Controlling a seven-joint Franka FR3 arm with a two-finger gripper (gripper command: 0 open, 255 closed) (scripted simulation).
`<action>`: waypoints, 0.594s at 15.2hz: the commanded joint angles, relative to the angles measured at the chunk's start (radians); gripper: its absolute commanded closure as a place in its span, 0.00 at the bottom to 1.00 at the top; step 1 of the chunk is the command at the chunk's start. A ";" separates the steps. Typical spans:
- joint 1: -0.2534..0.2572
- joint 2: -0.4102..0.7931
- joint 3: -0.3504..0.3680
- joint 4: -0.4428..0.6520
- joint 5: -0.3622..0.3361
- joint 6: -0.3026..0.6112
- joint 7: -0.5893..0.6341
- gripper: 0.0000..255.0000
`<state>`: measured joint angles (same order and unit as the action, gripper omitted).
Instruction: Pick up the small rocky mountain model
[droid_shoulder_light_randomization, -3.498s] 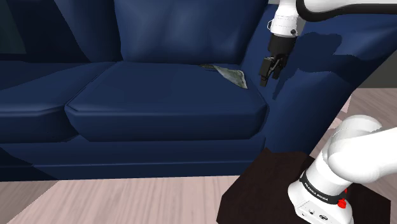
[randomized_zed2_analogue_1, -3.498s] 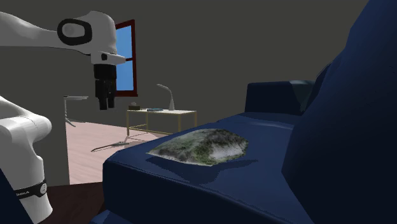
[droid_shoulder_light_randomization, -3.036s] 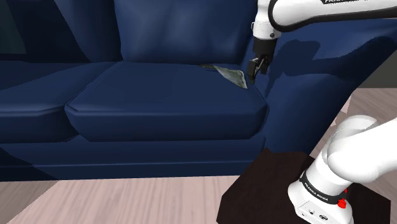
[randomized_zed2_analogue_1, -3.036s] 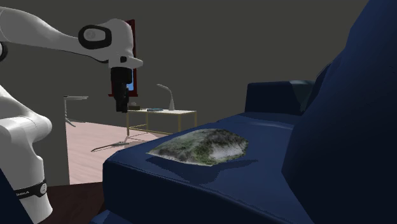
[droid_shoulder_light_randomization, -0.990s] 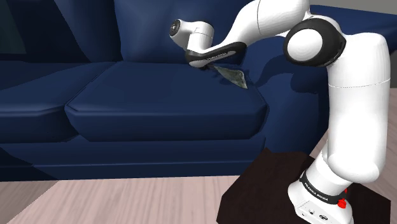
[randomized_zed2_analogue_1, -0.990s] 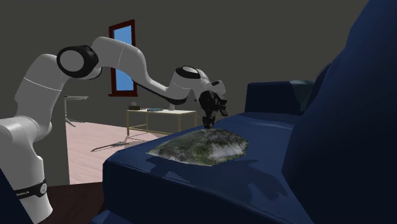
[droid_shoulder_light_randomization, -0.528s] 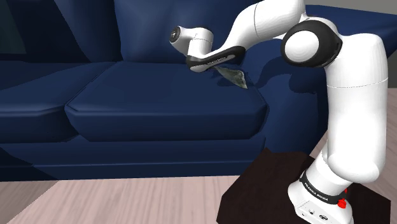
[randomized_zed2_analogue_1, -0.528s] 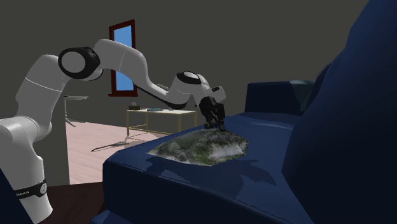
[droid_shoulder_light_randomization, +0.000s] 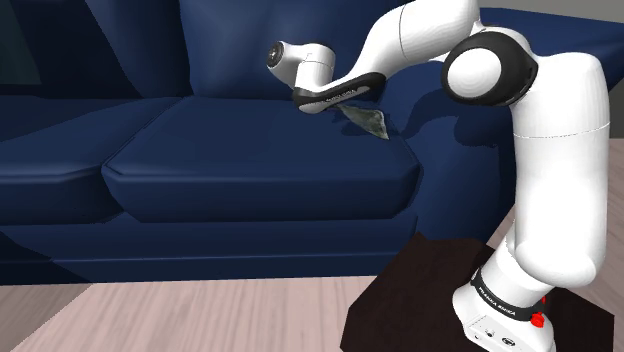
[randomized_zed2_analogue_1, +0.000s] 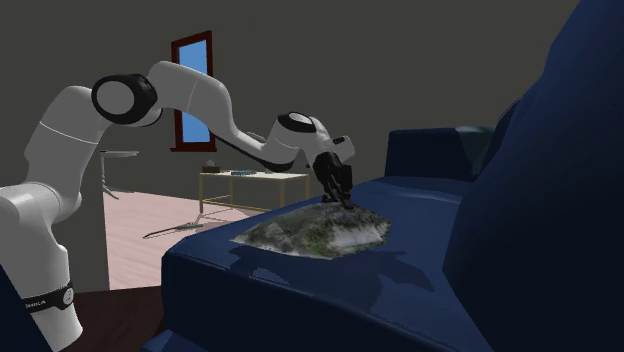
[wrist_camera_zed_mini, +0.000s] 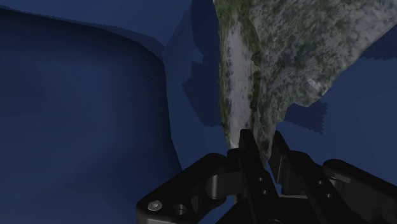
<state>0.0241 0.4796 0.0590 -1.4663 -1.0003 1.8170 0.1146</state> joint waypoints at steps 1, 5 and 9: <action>0.000 -0.005 0.001 0.005 0.002 -0.006 -0.007 1.00; 0.002 -0.017 0.003 0.034 0.011 -0.032 -0.041 1.00; 0.004 -0.026 0.004 0.068 0.018 -0.058 -0.075 1.00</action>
<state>0.0289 0.4595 0.0632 -1.4038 -0.9836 1.7642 0.0489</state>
